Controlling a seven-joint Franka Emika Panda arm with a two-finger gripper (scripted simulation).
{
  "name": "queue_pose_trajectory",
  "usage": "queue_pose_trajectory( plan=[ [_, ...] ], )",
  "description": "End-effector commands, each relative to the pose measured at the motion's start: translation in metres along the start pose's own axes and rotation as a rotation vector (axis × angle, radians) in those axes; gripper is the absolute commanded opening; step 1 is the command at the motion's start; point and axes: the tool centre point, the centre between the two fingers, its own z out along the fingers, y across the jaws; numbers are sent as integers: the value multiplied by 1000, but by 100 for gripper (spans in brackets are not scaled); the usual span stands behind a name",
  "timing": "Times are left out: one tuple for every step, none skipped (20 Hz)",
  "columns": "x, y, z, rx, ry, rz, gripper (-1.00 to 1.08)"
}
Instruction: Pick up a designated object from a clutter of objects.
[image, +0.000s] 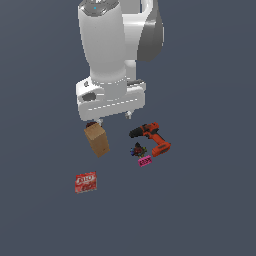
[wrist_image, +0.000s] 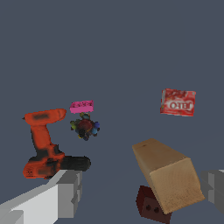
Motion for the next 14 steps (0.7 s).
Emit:
queue_pose_trajectory(
  plan=[
    [-6, 11, 10, -1, -4, -43, 100],
    [-9, 15, 14, -1, -5, -60, 100],
    [-12, 19, 18, -1, -7, -77, 100],
    [-15, 23, 22, -2, -8, -93, 100],
    [-18, 27, 26, -2, -10, -110, 100],
    [-21, 31, 29, -2, -11, -127, 100],
    [-24, 35, 33, -2, -13, -144, 100],
    [-27, 39, 37, -2, -15, -160, 100],
    [-30, 43, 41, -2, -16, -177, 100],
    [-33, 47, 45, -2, -18, -194, 100],
    [-36, 50, 48, -3, -20, -210, 100],
    [-40, 54, 52, -3, -21, -226, 100],
    [-43, 57, 55, -3, -23, -241, 100],
    [-45, 60, 58, -3, -24, -255, 100]
  ],
)
